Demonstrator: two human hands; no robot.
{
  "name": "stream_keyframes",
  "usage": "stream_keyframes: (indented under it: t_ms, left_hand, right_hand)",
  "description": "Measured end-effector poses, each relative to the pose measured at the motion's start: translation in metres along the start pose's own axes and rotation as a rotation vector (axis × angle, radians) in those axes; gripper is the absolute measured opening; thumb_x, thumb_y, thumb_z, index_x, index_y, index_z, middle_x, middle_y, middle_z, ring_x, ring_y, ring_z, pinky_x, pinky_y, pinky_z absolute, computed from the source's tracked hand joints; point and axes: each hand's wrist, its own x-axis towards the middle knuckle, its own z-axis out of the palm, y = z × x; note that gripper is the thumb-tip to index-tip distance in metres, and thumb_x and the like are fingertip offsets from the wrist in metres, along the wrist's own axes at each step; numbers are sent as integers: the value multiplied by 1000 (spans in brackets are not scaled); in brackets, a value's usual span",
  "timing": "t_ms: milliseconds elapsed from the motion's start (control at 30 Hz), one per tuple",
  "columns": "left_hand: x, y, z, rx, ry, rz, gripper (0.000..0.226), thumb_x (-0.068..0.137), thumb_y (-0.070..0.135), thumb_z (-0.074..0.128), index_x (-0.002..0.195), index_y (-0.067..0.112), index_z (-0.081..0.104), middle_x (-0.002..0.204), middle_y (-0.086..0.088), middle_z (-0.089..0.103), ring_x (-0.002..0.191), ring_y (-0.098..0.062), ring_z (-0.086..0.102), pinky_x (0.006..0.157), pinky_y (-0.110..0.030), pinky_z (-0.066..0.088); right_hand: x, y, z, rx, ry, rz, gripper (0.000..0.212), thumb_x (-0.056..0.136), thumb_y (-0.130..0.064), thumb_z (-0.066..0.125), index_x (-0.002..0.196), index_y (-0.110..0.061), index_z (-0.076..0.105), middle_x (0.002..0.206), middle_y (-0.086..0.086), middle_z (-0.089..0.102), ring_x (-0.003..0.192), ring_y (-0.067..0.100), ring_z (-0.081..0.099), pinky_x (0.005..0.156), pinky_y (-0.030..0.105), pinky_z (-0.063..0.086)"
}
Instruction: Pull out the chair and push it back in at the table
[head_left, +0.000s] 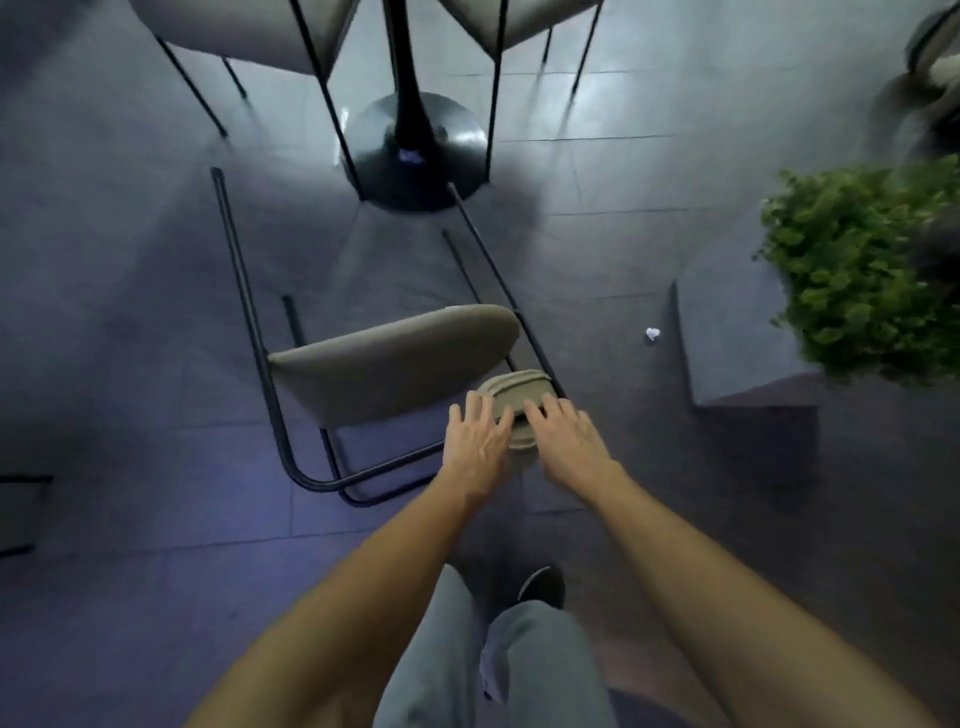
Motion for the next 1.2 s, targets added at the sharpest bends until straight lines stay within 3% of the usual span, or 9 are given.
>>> stream_keyframes:
  t_ms: [100,233,367,567,800,1033,1200]
  left_hand:
    - [17,5,30,-37,14,6,76,94,46,55,155,14,23,161,-20,16,150,-39,9,117,-52,19]
    - [36,10,59,1,16,22,88,95,49,52,159,8,8,166,-13,5,152,-34,0,121,-52,13]
    - [51,18,81,5,110,4,74,100,31,46,158,5,7,165,-17,5,152,-36,5,120,-53,16]
    - [63,29,77,-14,137,-34,61,102,18,43,156,3,19,163,-24,10,148,-49,10,109,-62,34]
    - [56,15,57,19,33,-15,82,91,14,64,156,5,14,164,-23,6,148,-50,6,105,-61,40]
    - [25,-4,42,94,-90,88,91,86,15,71,157,8,14,164,-20,6,149,-47,7,107,-60,37]
    - [-2,-28,-3,85,-107,120,88,83,20,74,154,11,22,164,-16,11,149,-43,11,103,-55,41]
  right_hand:
    - [23,8,39,-38,-7,-31,70,93,-19,56,154,-14,22,152,16,35,133,34,41,101,45,44]
    - [42,8,80,-9,-18,-63,88,92,-19,63,159,-14,6,162,16,19,143,38,31,108,49,41]
    - [60,13,103,34,48,-33,84,92,-18,61,158,-11,9,162,14,22,143,40,32,106,51,43]
    - [74,30,114,99,69,-21,87,90,-16,66,157,-11,10,157,22,26,140,40,33,102,50,48]
    - [70,20,100,147,50,-19,86,92,-15,62,158,-13,8,148,21,32,132,37,38,96,45,52]
    - [38,-8,91,229,-70,8,93,86,-20,68,157,-10,8,140,21,42,124,36,48,94,44,51]
    - [18,-30,37,203,-105,-18,98,78,-24,70,155,-9,13,134,22,49,116,39,55,89,45,50]
